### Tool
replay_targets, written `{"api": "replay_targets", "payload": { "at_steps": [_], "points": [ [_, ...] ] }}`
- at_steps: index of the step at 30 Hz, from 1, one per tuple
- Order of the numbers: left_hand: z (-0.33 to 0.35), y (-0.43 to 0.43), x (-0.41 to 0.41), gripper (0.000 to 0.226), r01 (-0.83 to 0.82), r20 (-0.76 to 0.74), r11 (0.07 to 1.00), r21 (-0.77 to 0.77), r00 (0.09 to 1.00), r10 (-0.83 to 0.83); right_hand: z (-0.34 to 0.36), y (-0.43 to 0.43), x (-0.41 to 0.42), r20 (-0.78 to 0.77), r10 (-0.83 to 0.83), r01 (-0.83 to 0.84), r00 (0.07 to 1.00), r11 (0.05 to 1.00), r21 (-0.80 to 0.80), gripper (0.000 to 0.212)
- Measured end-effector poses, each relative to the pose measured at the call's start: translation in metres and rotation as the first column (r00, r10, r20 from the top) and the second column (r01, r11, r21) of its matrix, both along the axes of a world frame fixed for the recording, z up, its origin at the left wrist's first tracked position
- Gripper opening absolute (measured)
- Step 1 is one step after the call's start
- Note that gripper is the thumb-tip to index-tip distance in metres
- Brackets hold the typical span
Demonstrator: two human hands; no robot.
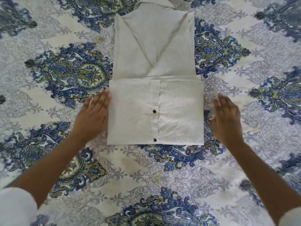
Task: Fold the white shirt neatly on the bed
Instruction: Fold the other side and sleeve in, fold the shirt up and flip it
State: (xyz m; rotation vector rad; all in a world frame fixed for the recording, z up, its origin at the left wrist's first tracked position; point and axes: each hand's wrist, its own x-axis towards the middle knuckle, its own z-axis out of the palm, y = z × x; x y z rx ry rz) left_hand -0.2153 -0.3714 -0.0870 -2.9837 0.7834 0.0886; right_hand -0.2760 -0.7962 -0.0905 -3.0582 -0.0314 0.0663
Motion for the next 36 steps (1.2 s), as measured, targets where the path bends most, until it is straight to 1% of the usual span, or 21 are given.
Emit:
{"api": "replay_targets", "payload": {
  "at_steps": [2, 4, 6, 9, 11, 13, 15, 19, 21, 23, 24, 27, 30, 33, 36],
  "points": [
    [-0.002, 0.01, 0.017, 0.064, 0.139, 0.053, 0.989, 0.055, 0.989, -0.141, -0.003, -0.012, 0.01, 0.004, 0.211, -0.21, 0.977, 0.976, -0.048, 0.066],
    [-0.01, 0.005, 0.038, 0.068, 0.276, 0.057, 0.957, 0.089, 0.958, -0.282, -0.009, -0.014, 0.027, 0.006, 0.361, -0.357, 0.933, 0.925, -0.127, 0.066],
    [-0.018, -0.012, 0.057, 0.069, 0.37, 0.079, 0.925, 0.086, 0.923, -0.376, -0.015, -0.007, 0.047, 0.008, 0.445, -0.438, 0.896, 0.884, -0.163, 0.065],
    [-0.027, -0.038, 0.084, 0.062, 0.45, 0.104, 0.89, 0.07, 0.884, -0.455, -0.024, 0.009, 0.078, 0.027, 0.532, -0.523, 0.846, 0.839, -0.154, 0.069],
    [-0.033, -0.044, 0.094, 0.059, 0.476, 0.07, 0.879, 0.041, 0.876, -0.478, -0.032, 0.013, 0.087, 0.03, 0.534, -0.528, 0.845, 0.841, -0.12, 0.071],
    [-0.039, -0.042, 0.097, 0.059, 0.463, 0.007, 0.887, -0.008, 0.887, -0.463, -0.039, 0.009, 0.089, 0.027, 0.533, -0.529, 0.846, 0.844, -0.089, 0.068],
    [-0.039, -0.042, 0.097, 0.057, 0.45, -0.015, 0.892, -0.044, 0.893, -0.45, -0.041, 0.006, 0.09, 0.034, 0.541, -0.538, 0.84, 0.84, -0.071, 0.067],
    [-0.037, -0.035, 0.096, 0.059, 0.479, -0.011, 0.877, -0.045, 0.877, -0.48, -0.034, 0.001, 0.089, 0.05, 0.557, -0.552, 0.829, 0.829, -0.085, 0.068],
    [-0.037, -0.025, 0.094, 0.06, 0.5, -0.012, 0.865, -0.042, 0.865, -0.501, -0.027, -0.006, 0.088, 0.05, 0.571, -0.565, 0.819, 0.819, -0.099, 0.075],
    [-0.034, -0.019, 0.089, 0.059, 0.504, 0.018, 0.863, -0.017, 0.864, -0.504, -0.023, -0.01, 0.089, 0.039, 0.592, -0.584, 0.805, 0.802, -0.126, 0.084],
    [-0.032, -0.02, 0.086, 0.057, 0.498, 0.041, 0.867, -0.011, 0.867, -0.497, -0.024, -0.007, 0.09, 0.036, 0.596, -0.588, 0.802, 0.798, -0.133, 0.085],
    [-0.028, -0.028, 0.079, 0.051, 0.476, 0.091, 0.879, -0.02, 0.876, -0.473, -0.034, 0.002, 0.094, 0.053, 0.601, -0.592, 0.797, 0.796, -0.128, 0.074],
    [-0.032, -0.029, 0.079, 0.05, 0.47, 0.095, 0.882, -0.031, 0.88, -0.465, -0.038, 0.005, 0.094, 0.048, 0.599, -0.589, 0.799, 0.797, -0.131, 0.068],
    [-0.029, -0.024, 0.08, 0.053, 0.468, 0.043, 0.882, -0.051, 0.884, -0.466, -0.029, 0.008, 0.093, 0.055, 0.589, -0.58, 0.806, 0.806, -0.119, 0.065],
    [-0.021, -0.014, 0.063, 0.063, 0.464, -0.043, 0.882, -0.085, 0.883, -0.468, -0.019, 0.012, 0.085, 0.036, 0.588, -0.584, 0.808, 0.808, -0.074, 0.067]
  ]
}}
